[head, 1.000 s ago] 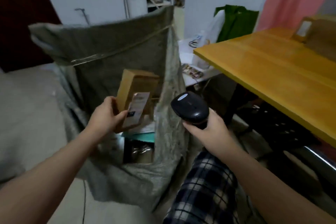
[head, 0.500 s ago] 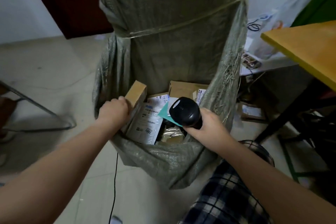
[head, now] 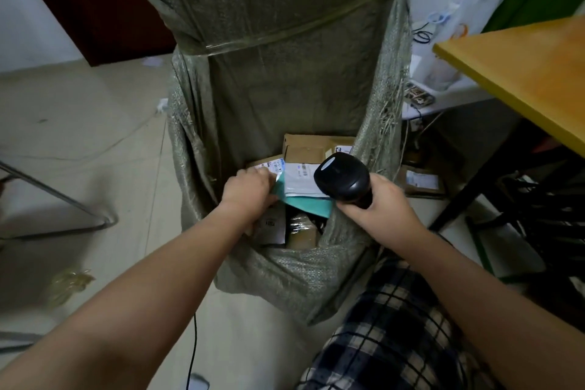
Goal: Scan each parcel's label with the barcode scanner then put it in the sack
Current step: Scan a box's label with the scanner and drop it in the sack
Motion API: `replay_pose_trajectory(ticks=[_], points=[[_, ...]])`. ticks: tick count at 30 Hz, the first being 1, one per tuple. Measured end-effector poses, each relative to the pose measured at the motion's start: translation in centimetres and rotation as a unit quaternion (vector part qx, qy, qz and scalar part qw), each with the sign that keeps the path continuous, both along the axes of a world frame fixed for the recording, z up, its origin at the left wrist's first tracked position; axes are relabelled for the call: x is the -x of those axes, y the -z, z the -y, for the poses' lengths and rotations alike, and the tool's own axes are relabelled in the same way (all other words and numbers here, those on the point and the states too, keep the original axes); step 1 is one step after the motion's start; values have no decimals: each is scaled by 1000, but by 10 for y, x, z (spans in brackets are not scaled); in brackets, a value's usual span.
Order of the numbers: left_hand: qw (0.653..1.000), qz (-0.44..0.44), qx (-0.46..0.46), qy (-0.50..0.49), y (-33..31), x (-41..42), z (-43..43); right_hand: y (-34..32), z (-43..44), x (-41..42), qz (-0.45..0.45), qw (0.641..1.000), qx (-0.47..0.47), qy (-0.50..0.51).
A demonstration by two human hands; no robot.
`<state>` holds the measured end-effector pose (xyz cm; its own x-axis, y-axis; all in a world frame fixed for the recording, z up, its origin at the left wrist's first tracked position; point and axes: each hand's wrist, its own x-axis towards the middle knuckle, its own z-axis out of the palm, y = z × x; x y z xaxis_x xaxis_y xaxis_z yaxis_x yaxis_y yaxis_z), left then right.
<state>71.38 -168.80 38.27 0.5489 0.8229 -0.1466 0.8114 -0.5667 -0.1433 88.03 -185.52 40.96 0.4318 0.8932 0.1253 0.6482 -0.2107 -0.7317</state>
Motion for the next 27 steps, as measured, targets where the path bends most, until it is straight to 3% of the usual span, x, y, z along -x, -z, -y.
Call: replay_pose_trajectory(ticks=[4, 7, 17, 27], points=[[992, 52, -43, 111, -41, -51, 27, -14, 32, -30, -20, 996, -21, 82], [970, 106, -73, 208, -72, -100, 64, -34, 72, -54, -64, 980, -89, 166], [836, 245, -53, 489, -129, -271, 210, -112, 255, -126, -61, 861, -233, 447], [758, 286, -21, 586, -156, -406, 359, -139, 376, -161, -89, 749, -289, 589]])
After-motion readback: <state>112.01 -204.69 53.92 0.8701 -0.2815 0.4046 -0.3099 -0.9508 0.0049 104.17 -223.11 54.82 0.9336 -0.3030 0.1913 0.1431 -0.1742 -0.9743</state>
